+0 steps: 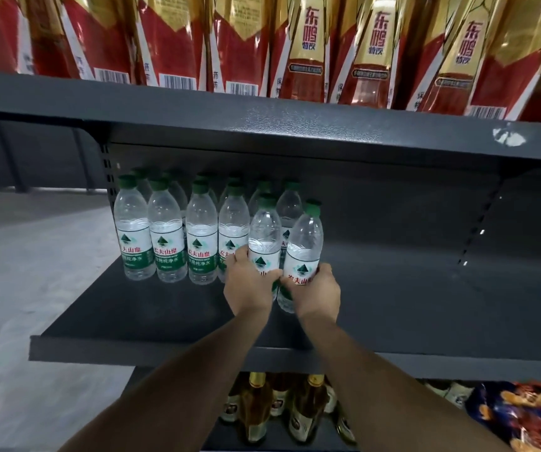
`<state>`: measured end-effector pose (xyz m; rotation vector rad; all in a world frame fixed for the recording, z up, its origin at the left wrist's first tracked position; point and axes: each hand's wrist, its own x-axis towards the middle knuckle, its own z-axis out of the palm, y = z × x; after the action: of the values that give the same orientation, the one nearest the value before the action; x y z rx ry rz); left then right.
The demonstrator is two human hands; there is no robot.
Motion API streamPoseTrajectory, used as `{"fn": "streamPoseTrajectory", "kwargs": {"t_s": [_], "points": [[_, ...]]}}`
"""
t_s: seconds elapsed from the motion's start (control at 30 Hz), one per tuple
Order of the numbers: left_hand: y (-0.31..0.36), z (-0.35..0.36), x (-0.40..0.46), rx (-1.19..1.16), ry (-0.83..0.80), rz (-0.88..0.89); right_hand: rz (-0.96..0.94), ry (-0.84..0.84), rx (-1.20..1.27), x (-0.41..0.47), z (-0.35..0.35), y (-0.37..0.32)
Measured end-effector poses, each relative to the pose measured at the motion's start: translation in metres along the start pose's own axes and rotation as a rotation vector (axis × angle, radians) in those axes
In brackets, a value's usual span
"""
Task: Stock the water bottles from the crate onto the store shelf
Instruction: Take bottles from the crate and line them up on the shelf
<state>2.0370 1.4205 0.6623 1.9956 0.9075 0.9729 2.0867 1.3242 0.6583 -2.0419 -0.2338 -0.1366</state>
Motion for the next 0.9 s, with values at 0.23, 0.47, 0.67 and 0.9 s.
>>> {"fn": "streamPoseTrajectory", "kwargs": {"t_s": [0.23,0.47,0.67,0.9], "points": [[-0.025,0.004,0.003,0.017,-0.079,0.163,-0.066,-0.068,-0.02,0.021,0.019,0.004],[-0.028,0.014,0.016,0.085,-0.039,0.162,-0.112,-0.105,-0.043,0.026,0.033,0.006],[-0.029,0.026,0.024,0.141,0.037,0.176,-0.147,-0.113,-0.06,0.032,0.035,0.016],[-0.033,0.032,0.033,0.196,0.036,0.21,-0.1,-0.124,-0.052,0.047,0.039,0.014]]}}
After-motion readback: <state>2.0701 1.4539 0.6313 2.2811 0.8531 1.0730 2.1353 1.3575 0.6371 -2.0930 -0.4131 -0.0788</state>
